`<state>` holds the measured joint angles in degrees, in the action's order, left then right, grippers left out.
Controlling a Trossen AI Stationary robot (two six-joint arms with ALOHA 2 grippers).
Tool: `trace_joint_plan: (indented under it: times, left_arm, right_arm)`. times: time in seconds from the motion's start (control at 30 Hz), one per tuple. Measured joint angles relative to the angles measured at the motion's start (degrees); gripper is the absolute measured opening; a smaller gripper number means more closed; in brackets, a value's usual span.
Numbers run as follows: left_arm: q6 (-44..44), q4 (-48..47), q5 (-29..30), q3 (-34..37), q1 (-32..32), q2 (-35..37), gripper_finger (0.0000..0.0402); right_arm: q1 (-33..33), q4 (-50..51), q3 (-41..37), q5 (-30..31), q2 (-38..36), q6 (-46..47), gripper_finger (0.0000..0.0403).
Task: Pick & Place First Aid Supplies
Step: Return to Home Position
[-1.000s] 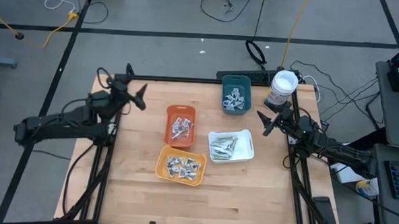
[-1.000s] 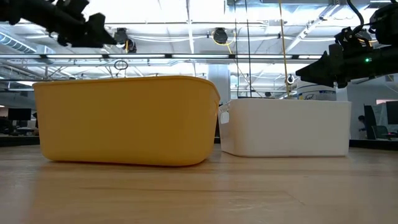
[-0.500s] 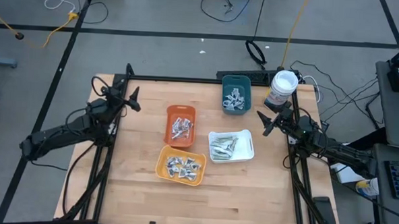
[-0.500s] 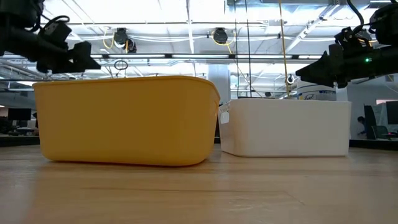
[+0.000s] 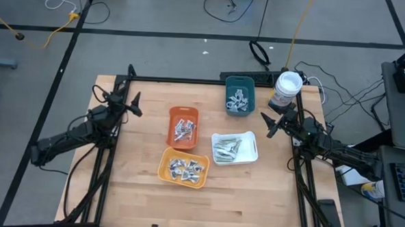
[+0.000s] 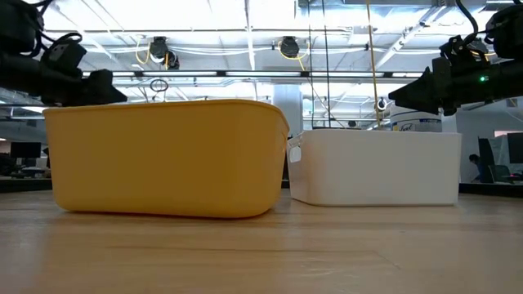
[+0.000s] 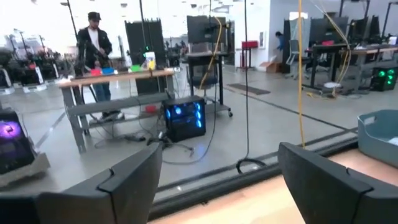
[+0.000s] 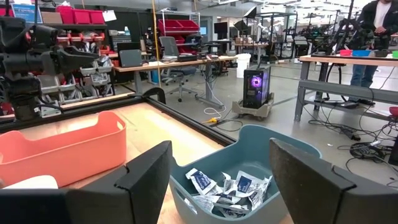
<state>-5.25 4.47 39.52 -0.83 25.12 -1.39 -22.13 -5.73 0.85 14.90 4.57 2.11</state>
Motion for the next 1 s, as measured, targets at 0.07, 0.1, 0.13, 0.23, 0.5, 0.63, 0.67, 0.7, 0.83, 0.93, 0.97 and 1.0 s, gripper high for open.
trace_joint_plan:
  times: [0.07,0.1,0.13,0.23,0.5,0.63,0.67,0.7,0.83,0.93,0.97,1.0]
  left_arm:
    - [-1.2,-0.3,0.0,0.0,0.0,1.3,0.033]
    - [-2.0,-0.3,0.2,-0.1,0.0,1.1,0.0332]
    - [-2.9,-0.3,0.4,-0.1,0.0,1.1,0.0332]
    - [-6.4,-0.5,3.2,-0.1,0.0,1.1,0.033]
    - [-6.9,-0.4,11.1,-0.1,0.0,1.1,0.0313]
    - [-2.1,-1.1,7.2,-0.1,-0.1,1.1,0.0311]
    - [-1.2,-1.0,5.1,-0.1,-0.2,1.1,0.0311]
    - [-0.7,-0.9,2.8,-0.1,-0.3,1.1,0.0313]
    - [2.1,-0.7,-6.2,-0.1,-1.0,1.1,0.032]
    - [6.1,-0.9,-13.5,-0.1,-1.3,1.1,0.0326]
    - [6.6,-1.0,-15.1,-0.1,-1.4,1.1,0.0327]
    - [6.9,-1.0,-16.2,-0.1,-1.4,1.1,0.0328]
  right_arm:
    - [0.0,0.0,0.0,0.0,0.0,0.0,0.0263]
    - [0.0,0.0,0.0,0.0,0.0,0.0,0.0263]
    - [0.0,0.0,0.0,0.0,0.0,0.0,0.0263]
    - [0.0,0.0,0.0,0.0,0.0,0.0,0.0263]
    - [0.0,0.0,0.0,0.0,0.0,0.0,0.0263]
    - [0.0,0.0,0.0,0.0,0.0,0.0,0.0263]
    - [0.0,0.0,0.0,0.0,0.0,0.0,0.0263]
    - [0.0,0.0,0.0,0.0,0.0,0.0,0.0263]
    - [0.0,0.0,0.0,0.0,0.0,0.0,0.0263]
    - [0.0,0.0,0.0,0.0,0.0,0.0,0.0263]
    - [0.0,0.0,0.0,0.0,0.0,0.0,0.0263]
    - [0.0,0.0,0.0,0.0,0.0,0.0,0.0263]
